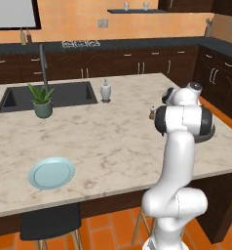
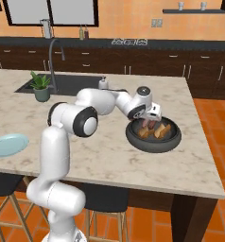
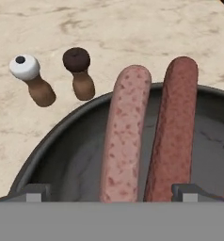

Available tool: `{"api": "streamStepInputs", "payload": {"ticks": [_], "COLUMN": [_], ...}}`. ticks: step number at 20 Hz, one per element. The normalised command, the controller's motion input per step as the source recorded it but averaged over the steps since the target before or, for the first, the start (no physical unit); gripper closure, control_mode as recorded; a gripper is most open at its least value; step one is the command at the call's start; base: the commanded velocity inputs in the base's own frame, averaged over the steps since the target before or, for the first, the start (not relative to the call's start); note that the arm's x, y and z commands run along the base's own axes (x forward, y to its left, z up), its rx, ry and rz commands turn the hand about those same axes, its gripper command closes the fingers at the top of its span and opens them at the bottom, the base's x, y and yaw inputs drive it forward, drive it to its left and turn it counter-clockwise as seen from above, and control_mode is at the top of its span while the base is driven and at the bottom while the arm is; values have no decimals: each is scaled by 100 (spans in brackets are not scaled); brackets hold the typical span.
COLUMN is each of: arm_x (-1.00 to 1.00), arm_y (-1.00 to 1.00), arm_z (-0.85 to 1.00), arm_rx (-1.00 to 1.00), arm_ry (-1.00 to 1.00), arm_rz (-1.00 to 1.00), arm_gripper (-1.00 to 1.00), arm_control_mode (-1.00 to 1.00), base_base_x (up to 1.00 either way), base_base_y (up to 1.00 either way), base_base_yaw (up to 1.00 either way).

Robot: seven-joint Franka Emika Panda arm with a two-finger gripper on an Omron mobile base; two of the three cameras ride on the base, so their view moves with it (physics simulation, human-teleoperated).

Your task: Place one bun and one sausage from the bowl on each plate.

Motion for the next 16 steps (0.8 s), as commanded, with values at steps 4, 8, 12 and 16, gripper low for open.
{"api": "streamStepInputs", "payload": {"ticks": [4, 8, 12, 16], "arm_x": [28, 35, 6, -1], "arm_y": [0, 0, 0, 48], "arm_z": [-28, -42, -48, -85], "arm_rx": [0, 1, 0, 0], "arm_ry": [0, 0, 0, 7], "arm_rz": [0, 0, 0, 0], "arm_gripper": [-100, -100, -100, 100], "arm_control_mode": [-100, -100, -100, -100], "base_base_x": [0, 0, 0, 0], "base_base_y": [0, 0, 0, 0], "base_base_yaw": [0, 0, 0, 0]}}
